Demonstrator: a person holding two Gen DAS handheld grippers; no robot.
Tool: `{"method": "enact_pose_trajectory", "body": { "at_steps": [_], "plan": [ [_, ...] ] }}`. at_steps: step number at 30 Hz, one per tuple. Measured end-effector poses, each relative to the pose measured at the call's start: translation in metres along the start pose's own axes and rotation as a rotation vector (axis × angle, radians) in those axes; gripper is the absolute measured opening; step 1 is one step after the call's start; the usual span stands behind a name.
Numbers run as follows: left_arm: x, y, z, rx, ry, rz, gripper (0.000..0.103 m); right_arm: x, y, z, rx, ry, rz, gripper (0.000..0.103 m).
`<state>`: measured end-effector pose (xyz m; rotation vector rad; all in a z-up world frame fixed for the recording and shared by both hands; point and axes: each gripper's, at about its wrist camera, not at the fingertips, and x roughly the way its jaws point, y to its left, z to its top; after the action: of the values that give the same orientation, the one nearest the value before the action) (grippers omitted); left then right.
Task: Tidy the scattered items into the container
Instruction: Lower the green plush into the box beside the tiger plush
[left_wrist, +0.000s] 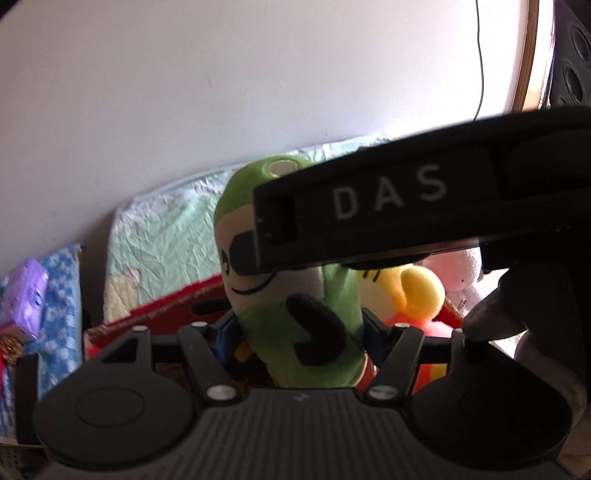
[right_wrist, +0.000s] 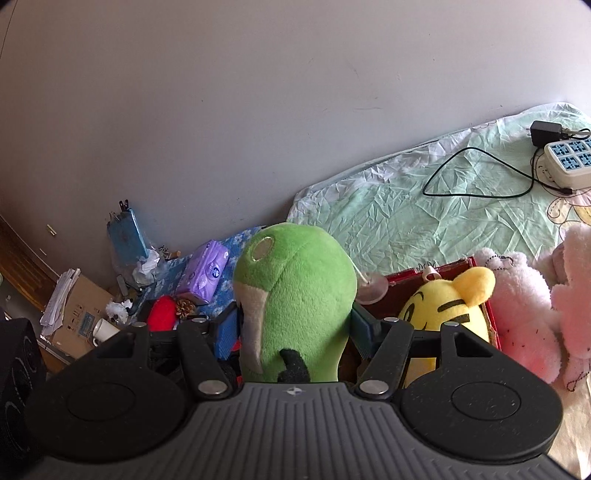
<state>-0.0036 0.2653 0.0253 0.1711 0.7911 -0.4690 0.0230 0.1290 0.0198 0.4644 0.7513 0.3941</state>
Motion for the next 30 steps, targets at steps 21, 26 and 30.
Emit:
{"method": "enact_pose_trajectory", "body": {
  "at_steps": [21, 26, 30],
  "plan": [
    [0.064, 0.001, -0.024, 0.019, 0.217, -0.088, 0.067, 0.051, -0.001, -0.036, -0.171, 0.1, -0.177, 0.064],
    [0.066, 0.004, -0.025, -0.003, 0.235, -0.154, 0.071, 0.053, 0.005, -0.033, -0.195, 0.16, -0.211, 0.064],
    [0.083, 0.01, -0.024, -0.058, 0.291, -0.18, 0.072, 0.066, 0.003, -0.029, -0.208, 0.206, -0.225, 0.066]
  ]
}}
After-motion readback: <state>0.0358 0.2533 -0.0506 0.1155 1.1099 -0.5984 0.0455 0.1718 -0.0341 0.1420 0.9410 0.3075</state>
